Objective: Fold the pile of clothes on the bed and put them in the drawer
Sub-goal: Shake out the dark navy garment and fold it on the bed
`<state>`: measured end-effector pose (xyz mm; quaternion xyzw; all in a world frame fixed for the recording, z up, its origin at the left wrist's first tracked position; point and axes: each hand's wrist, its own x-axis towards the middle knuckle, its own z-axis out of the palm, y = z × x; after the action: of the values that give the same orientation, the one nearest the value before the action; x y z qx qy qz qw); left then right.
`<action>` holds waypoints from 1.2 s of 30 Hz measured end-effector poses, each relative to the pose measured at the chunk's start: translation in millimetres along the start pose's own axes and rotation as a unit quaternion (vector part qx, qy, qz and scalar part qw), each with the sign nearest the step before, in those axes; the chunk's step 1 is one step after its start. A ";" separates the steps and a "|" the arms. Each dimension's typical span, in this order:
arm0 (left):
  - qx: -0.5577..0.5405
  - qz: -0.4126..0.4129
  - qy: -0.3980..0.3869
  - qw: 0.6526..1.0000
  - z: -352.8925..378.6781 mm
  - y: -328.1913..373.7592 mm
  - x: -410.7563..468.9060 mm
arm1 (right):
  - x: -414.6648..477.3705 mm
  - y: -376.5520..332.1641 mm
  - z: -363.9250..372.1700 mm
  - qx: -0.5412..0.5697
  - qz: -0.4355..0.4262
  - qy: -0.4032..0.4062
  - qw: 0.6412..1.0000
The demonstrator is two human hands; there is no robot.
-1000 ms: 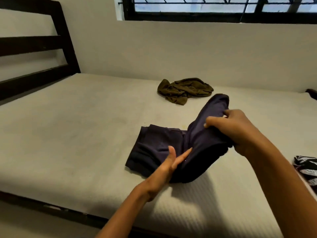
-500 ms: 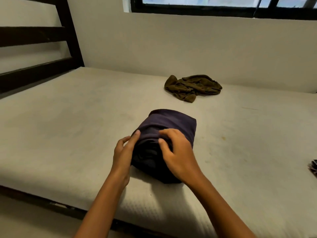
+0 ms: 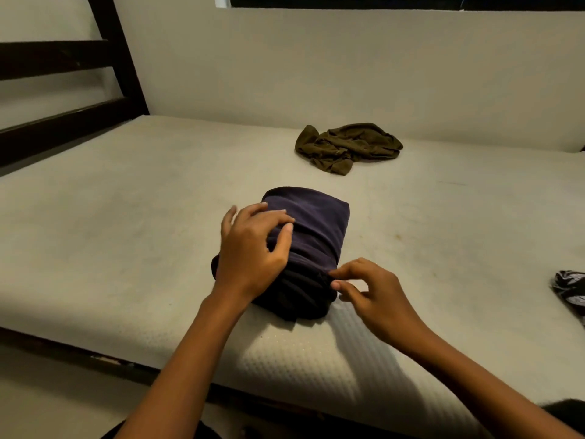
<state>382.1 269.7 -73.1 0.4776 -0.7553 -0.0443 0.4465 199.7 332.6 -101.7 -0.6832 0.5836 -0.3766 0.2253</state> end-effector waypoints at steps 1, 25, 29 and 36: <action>-0.004 -0.004 -0.037 0.999 0.3 7.5 7.4 | -1.0 3.1 -4.1 -0.005 0.012 -0.005 1.000; 0.288 -0.096 -0.528 0.793 103.9 17.8 72.6 | -33.7 -9.0 3.8 -0.075 -0.149 -0.073 0.983; 0.238 -0.062 -0.471 0.847 97.1 12.5 63.3 | -39.0 -3.2 21.8 -0.094 -0.179 -0.067 0.977; 0.245 -0.101 -0.386 0.884 41.6 -6.6 27.8 | -10.5 -0.6 -9.2 -0.014 -0.084 -0.029 0.996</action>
<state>352.8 230.0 -83.6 0.5908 -0.8022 -0.0838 -0.0180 192.6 344.1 -98.2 -0.7437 0.5227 -0.3656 0.2001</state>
